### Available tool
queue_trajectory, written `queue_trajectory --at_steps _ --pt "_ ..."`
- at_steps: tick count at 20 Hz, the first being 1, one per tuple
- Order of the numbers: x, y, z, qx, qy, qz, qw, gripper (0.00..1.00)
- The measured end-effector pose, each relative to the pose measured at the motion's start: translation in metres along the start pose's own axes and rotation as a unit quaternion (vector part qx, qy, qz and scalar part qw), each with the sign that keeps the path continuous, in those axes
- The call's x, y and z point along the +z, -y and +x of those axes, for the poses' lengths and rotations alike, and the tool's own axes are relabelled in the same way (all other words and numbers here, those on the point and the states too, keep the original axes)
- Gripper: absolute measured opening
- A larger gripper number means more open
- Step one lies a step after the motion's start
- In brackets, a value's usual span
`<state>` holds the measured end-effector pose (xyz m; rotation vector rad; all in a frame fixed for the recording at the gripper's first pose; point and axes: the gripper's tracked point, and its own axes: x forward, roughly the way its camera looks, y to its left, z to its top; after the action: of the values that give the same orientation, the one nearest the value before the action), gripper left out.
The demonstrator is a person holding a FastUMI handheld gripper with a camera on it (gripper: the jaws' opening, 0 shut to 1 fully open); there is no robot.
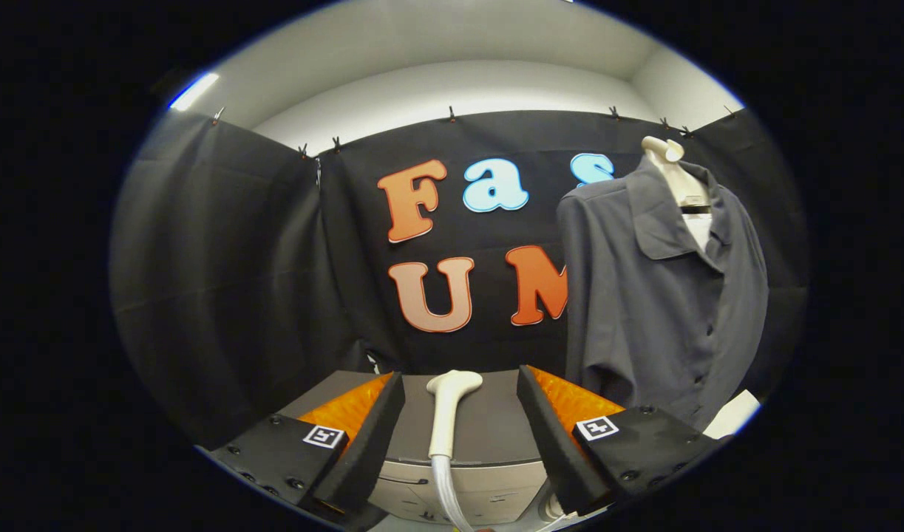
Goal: Iron the clothes twice with a garment steamer, once on the left side and once on the right side.
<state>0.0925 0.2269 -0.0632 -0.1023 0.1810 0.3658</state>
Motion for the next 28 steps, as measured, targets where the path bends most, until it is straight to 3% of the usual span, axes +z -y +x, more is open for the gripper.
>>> queue_trajectory --at_steps 5,12,20,27,28 --pt "-0.048 -0.027 0.071 0.029 -0.091 -0.009 0.995 0.98" --pt "-0.108 -0.012 0.160 0.002 -0.202 -0.020 0.979 0.99" --pt "-0.149 0.011 0.205 -0.034 -0.297 -0.047 0.953 0.99" --pt "-0.168 0.009 0.223 -0.038 -0.343 -0.074 0.936 0.95" --pt "-0.169 0.010 0.225 -0.037 -0.347 -0.078 0.934 0.90"
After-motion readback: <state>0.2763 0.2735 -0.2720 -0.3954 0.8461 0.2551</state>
